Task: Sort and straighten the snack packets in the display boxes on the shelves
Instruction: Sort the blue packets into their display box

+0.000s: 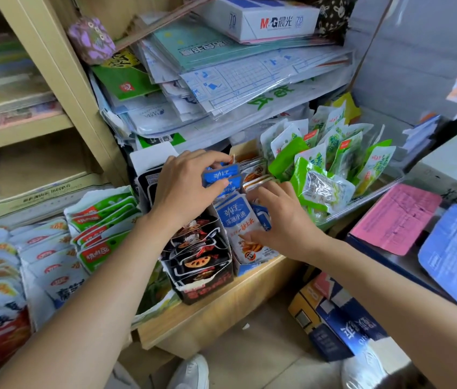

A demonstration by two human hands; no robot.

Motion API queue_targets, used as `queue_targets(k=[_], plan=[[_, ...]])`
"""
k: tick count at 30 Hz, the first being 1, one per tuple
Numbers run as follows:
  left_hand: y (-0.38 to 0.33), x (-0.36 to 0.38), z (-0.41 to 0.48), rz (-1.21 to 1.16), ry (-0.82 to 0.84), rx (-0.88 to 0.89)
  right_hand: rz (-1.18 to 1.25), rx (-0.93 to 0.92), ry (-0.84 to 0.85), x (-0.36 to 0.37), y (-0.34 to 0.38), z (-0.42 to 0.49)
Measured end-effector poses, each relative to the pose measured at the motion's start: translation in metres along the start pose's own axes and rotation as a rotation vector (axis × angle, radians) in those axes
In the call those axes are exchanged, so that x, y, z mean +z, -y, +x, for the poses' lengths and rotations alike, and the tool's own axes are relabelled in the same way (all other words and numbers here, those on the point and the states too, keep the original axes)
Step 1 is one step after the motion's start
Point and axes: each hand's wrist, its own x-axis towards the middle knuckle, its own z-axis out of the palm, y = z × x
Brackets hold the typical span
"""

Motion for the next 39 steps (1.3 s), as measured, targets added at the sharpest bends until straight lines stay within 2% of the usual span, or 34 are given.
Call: queue_targets(k=[3,7,13,17,22,25,29,32,36,39], plan=[[0.0,0.0,-0.004,-0.015,-0.014,0.01,0.315,0.064,0.053,-0.007,0.001,-0.008],[-0.002,-0.001,-0.005,-0.061,-0.003,0.019,0.433,0.187,0.027,-0.018,-0.011,-0.013],[0.002,0.0,-0.009,-0.126,0.019,0.021,0.752,0.363,-0.061,-0.026,-0.017,-0.027],[-0.005,-0.002,-0.008,0.081,0.021,-0.067,0.892,0.441,-0.141,-0.031,-0.018,-0.03],[-0.016,0.0,-0.002,0.268,0.151,-0.1,0.961,0.429,-0.321,-0.047,-0.018,-0.032],[-0.015,0.002,-0.003,0.297,0.164,-0.082,0.956,0.443,-0.354,-0.053,-0.022,-0.031],[-0.025,0.003,-0.014,0.176,0.029,0.078,0.941,0.463,-0.339,-0.057,-0.024,-0.03],[-0.043,0.001,-0.025,0.091,0.079,0.086,0.917,0.469,-0.332,-0.06,-0.024,-0.029],[-0.046,0.018,-0.039,0.474,0.296,0.087,0.883,0.486,-0.355,-0.066,-0.024,-0.03],[-0.039,0.028,-0.04,0.583,0.304,0.053,0.871,0.496,-0.365,-0.07,-0.026,-0.031]])
